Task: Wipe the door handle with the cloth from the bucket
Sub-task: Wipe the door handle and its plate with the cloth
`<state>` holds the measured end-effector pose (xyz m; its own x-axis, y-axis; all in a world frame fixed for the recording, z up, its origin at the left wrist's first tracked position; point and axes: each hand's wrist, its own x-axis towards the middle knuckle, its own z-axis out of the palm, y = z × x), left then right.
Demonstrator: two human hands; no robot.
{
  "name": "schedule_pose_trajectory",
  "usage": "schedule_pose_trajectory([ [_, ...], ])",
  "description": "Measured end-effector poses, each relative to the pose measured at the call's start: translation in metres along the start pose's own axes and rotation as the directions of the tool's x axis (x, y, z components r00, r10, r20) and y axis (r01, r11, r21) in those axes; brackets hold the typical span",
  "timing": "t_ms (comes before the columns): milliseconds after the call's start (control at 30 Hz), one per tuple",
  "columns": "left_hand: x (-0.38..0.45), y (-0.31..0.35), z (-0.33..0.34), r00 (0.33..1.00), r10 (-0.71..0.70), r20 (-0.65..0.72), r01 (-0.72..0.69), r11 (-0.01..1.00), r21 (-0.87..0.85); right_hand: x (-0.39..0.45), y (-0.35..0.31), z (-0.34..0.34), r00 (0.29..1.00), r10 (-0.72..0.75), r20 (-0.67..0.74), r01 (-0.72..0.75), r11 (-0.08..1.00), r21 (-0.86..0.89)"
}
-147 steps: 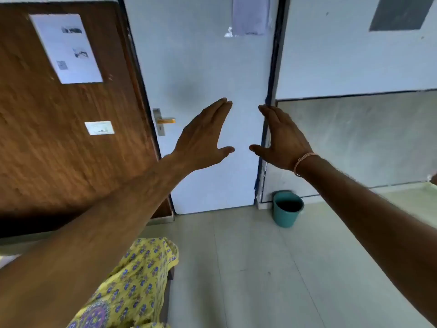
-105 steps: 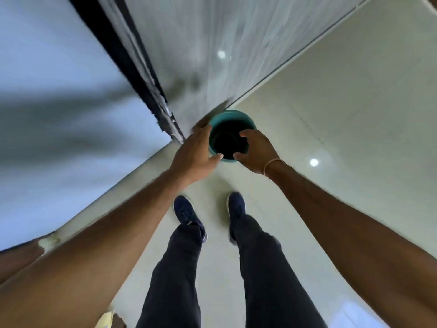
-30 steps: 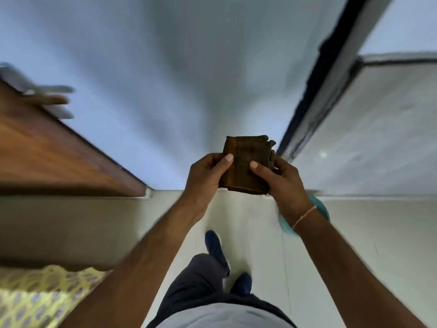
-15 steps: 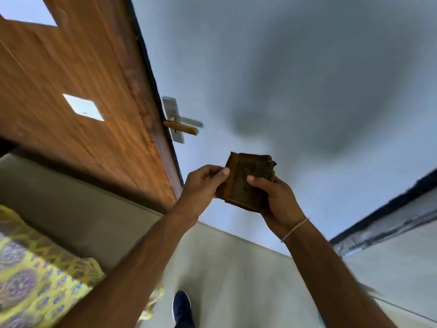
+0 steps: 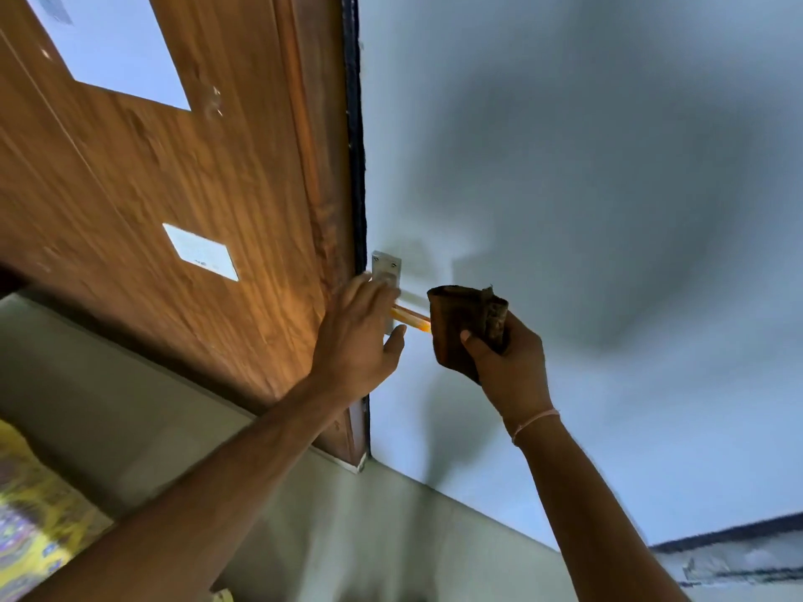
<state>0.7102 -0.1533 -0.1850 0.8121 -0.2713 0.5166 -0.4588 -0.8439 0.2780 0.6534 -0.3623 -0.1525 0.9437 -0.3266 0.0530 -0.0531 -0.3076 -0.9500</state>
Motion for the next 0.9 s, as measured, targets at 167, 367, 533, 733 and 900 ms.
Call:
schedule_pose_trajectory([
  [167, 0.017, -0.022, 0.009, 0.994, 0.093, -0.054, -0.082, 0.981, 0.176, 0.034, -0.01, 0.017, 0.974, -0.214, 0.069, 0.222, 0.962, -0.159],
  [367, 0.017, -0.044, 0.015, 0.988, -0.028, -0.155, 0.058, 0.979, 0.194, 0.065, -0.001, 0.042, 0.959, -0.282, 0.038, 0.282, 0.924, -0.258],
  [533, 0.02, -0.066, 0.023, 0.967, -0.011, -0.254, 0.044, 0.991, 0.128, 0.076, 0.001, 0.07, 0.898, -0.437, -0.056, 0.364, 0.807, -0.465],
  [733, 0.021, -0.087, 0.026, 0.968, -0.005, -0.252, 0.006, 1.0, 0.001, 0.073, 0.016, 0.117, 0.786, -0.613, 0.071, 0.507, 0.576, -0.641],
  [900, 0.023, -0.108, 0.036, 0.953, 0.07, -0.295, -0.075, 0.997, -0.005, 0.061, 0.034, 0.144, 0.843, -0.502, 0.193, 0.46, 0.487, -0.743],
])
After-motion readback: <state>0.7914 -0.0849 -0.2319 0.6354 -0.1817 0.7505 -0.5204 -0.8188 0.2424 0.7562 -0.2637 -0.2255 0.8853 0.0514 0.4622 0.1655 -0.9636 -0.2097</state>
